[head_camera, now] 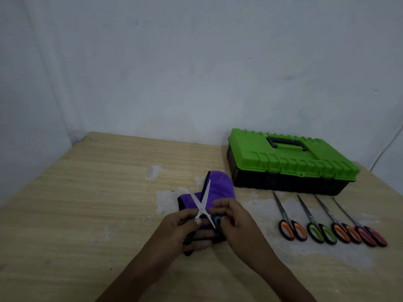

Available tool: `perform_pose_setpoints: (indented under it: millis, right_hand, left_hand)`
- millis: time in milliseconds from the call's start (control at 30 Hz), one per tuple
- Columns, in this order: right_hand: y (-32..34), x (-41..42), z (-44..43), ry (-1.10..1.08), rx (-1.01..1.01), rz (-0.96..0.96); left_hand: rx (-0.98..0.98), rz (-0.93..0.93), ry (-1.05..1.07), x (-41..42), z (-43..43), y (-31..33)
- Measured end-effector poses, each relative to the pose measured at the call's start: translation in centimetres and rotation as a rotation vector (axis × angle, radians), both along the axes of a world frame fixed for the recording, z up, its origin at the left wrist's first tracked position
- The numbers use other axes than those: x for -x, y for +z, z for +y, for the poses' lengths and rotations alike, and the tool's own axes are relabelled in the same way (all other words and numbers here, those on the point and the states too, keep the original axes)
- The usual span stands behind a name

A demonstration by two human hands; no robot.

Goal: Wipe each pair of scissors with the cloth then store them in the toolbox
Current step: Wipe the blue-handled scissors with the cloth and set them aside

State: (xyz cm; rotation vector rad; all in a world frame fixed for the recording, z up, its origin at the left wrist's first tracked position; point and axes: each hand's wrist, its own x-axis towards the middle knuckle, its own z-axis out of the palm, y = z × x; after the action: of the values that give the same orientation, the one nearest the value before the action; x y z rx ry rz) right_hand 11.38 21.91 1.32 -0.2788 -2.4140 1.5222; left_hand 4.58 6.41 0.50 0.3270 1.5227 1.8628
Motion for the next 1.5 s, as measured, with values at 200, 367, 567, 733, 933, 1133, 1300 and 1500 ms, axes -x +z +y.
perform_pose_setpoints:
  millis: [200, 367, 567, 733, 933, 1133, 1300, 1500]
  right_hand:
    - [-0.6, 1.4, 1.0, -0.092, -0.258, 0.096]
    - [-2.1, 3.2, 2.5, 0.049, -0.706, -0.043]
    - [-2.5, 4.5, 3.4, 0.014, -0.814, -0.004]
    - [-1.7, 4.2, 5.5, -0.267, -0.335, 0.017]
    - [-0.1, 2.5, 8.5, -0.396, 0.599, 0.055]
    - [0.3, 1.0, 8.9, -0.339, 0.73, 0.096]
    - [0.2, 0.6, 8.4, -0.246, 0.679, 0.11]
    - [1.0, 0.0, 6.5, -0.197, 0.242, 0.137]
  left_hand:
    - [0.011, -0.056, 0.092, 1.0, -0.4, -0.8]
    - [0.049, -0.065, 0.089, 1.3, -0.5, -1.2]
    - [0.059, -0.067, 0.06, 1.4, -0.3, -1.3]
    - [0.032, -0.091, 0.043, 1.5, -0.4, -1.3]
    - [-0.007, -0.116, -0.042, 1.0, 0.0, -1.5]
    - [-0.023, -0.134, -0.055, 1.1, 0.6, -2.0]
    - [-0.03, -0.132, -0.062, 1.2, 0.6, -2.1]
    - [-0.046, -0.185, -0.03, 1.4, 0.7, -2.3]
